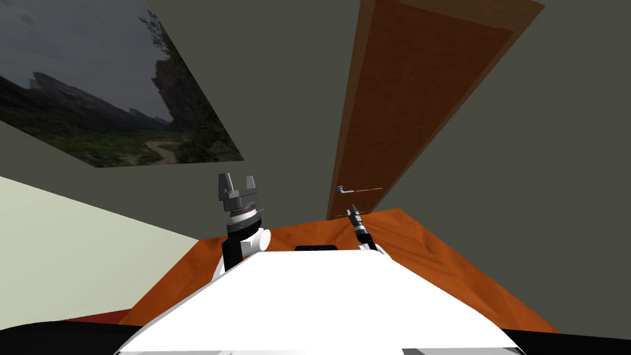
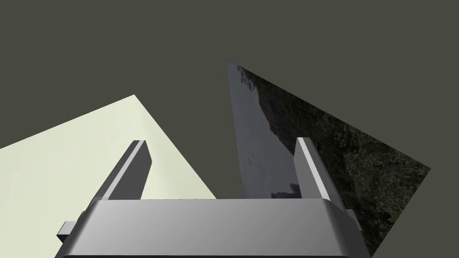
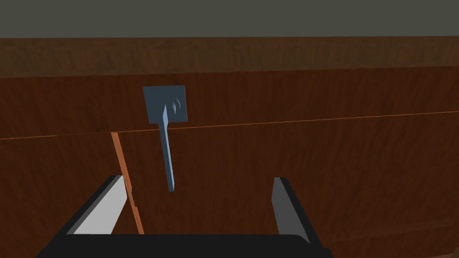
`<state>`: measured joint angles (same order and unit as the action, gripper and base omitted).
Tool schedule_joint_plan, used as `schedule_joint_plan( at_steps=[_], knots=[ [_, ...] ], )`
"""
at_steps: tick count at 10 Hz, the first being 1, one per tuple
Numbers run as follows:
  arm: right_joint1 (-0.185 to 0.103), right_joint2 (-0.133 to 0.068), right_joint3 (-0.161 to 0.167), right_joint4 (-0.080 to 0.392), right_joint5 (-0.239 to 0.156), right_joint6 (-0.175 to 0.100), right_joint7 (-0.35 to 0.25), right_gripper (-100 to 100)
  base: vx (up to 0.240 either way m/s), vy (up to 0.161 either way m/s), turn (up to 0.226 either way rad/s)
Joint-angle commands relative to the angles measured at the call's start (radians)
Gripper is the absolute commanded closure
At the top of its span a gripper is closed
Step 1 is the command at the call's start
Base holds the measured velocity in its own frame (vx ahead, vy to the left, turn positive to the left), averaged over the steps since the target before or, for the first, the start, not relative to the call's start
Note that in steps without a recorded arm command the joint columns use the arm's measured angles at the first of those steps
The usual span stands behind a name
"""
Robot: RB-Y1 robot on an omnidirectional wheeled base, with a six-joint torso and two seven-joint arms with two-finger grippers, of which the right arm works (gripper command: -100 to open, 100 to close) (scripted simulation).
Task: Pull the door open
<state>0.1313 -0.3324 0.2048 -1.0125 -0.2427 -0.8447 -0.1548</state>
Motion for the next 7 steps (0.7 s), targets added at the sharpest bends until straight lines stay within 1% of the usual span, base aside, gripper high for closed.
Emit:
schedule_joint_plan(
  at_steps=[1, 3, 7],
  knots=[
    [-0.017, -0.006, 0.008, 0.048, -0.005, -0.012, -0.006, -100, 0.056, -0.065, 0.102],
    [-0.034, -0.018, 0.019, 0.1, -0.012, -0.022, -0.015, -100, 0.079, -0.085, 0.096],
    [-0.06, -0.037, 0.034, 0.182, -0.023, -0.038, -0.028, -100, 0.057, -0.078, 0.076]
  ],
)
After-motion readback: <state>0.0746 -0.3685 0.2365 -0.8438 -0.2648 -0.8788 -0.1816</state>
